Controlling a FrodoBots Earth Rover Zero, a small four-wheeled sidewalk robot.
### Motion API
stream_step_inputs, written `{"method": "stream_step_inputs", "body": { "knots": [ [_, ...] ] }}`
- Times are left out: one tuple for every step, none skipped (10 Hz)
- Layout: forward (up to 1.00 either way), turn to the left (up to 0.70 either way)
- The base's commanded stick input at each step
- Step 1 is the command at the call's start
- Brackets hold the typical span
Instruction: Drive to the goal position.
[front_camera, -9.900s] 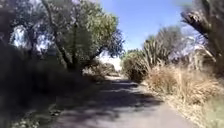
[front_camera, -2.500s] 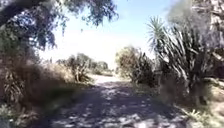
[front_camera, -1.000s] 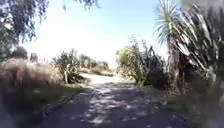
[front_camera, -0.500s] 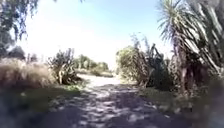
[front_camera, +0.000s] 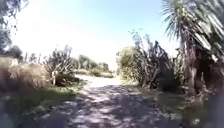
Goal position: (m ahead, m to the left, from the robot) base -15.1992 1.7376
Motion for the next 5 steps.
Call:
{"method": "stream_step_inputs", "body": {
  "knots": [
    [0.0, 0.0],
    [0.0, 0.0],
    [0.0, 0.0],
    [0.0, 0.0],
    [0.0, 0.0]
  ]
}}
